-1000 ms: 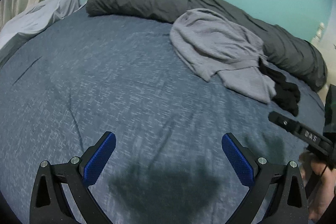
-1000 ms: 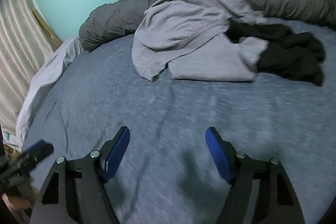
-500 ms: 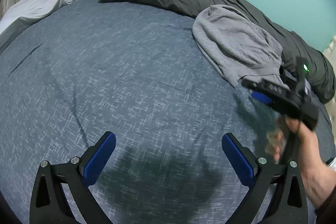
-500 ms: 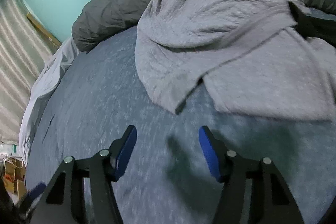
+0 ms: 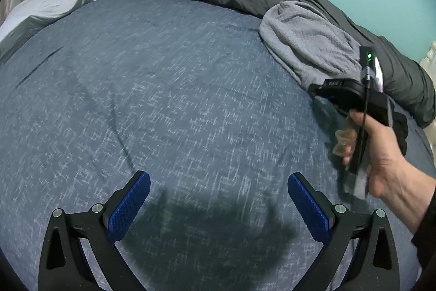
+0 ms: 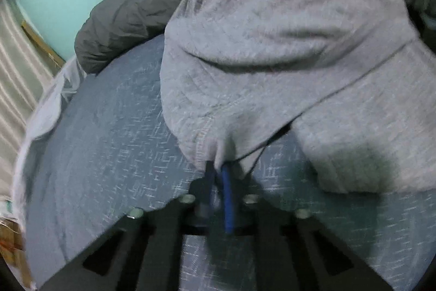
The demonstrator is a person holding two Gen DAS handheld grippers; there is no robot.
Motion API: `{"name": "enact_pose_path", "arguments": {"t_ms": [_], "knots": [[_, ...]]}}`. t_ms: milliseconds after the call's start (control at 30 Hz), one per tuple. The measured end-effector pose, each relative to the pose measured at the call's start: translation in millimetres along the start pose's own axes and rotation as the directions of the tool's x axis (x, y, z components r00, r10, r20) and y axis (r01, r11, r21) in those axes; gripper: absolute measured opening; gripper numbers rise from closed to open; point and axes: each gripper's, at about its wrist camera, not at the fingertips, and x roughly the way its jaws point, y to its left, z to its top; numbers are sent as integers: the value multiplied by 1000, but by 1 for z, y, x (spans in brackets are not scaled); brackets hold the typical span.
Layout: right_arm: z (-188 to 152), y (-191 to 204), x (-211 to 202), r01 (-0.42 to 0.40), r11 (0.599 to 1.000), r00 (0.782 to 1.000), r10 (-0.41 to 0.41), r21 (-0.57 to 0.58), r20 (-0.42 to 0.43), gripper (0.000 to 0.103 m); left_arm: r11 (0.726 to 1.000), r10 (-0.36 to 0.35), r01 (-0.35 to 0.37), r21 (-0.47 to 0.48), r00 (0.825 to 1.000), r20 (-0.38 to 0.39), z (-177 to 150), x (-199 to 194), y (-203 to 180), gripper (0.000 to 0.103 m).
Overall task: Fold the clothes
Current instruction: 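Reach the right tool to the grey sweatshirt and close on its edge, then lift the grey sweatshirt with the right tool and drag it across the bed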
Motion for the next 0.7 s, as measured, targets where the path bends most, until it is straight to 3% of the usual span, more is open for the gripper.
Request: {"name": "enact_pose_path", "arguments": {"t_ms": [367, 700], "knots": [[-38, -1, -105, -56, 992, 992, 68, -112, 109, 3, 1000, -9, 10, -24, 999, 49, -30, -44, -1, 103], [-119, 0, -221, -102, 979, 981, 128, -177, 144, 3, 999, -41, 40, 16, 995, 92, -78, -110, -22, 103]]}}
